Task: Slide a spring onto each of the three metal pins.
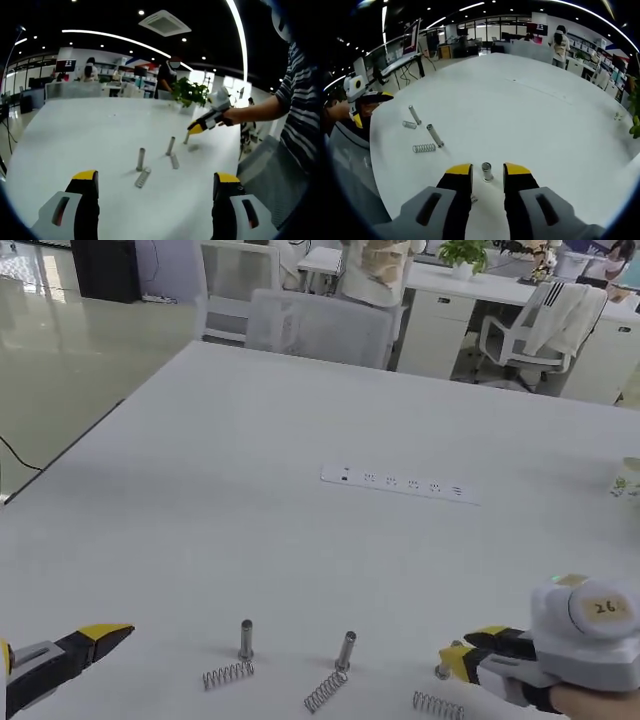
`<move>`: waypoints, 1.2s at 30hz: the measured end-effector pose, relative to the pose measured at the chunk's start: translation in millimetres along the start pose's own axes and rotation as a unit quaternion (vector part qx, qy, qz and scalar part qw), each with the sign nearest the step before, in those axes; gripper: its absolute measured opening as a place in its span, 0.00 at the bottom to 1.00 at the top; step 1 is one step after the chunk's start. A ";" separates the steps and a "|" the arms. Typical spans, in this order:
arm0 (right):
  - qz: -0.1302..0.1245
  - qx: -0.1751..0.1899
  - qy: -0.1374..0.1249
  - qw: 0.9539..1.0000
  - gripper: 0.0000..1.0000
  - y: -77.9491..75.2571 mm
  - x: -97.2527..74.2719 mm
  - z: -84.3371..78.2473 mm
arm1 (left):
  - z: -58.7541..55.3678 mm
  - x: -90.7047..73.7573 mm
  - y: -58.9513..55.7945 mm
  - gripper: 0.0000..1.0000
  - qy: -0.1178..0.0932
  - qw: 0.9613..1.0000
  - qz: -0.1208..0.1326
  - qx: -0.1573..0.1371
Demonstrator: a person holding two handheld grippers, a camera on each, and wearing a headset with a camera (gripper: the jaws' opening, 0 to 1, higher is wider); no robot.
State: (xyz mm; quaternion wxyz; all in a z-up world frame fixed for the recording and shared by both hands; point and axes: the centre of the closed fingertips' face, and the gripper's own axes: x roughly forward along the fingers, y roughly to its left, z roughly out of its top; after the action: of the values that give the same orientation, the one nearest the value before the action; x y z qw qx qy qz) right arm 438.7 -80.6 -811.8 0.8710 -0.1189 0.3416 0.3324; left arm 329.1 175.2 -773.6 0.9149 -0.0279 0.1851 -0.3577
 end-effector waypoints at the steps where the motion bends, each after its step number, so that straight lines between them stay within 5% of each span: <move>1: -0.002 -0.001 -0.001 1.000 0.24 -0.6 -0.7 0.1 | -0.1 0.3 -0.3 0.92 0.001 1.000 -0.001 0.001; 12: 0.002 -0.008 -0.006 1.000 0.30 -0.4 -7.2 -0.5 | 1.5 1.6 -1.1 0.93 0.001 1.000 -0.005 0.002; 20: 0.006 -0.048 -0.002 0.999 0.33 1.9 -13.9 -2.9 | -0.5 2.1 -1.7 0.93 0.003 1.000 -0.007 0.003; 36: 0.037 -0.146 0.038 0.988 0.34 13.4 -20.4 -22.6 | -2.3 1.6 -2.6 0.93 0.008 1.000 -0.011 0.006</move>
State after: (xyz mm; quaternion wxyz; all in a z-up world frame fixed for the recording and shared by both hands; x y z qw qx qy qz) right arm 407.0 -90.4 -814.5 0.8180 -0.2440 0.3262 0.4060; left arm 327.6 172.4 -775.7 0.9097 -0.0218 0.1899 -0.3687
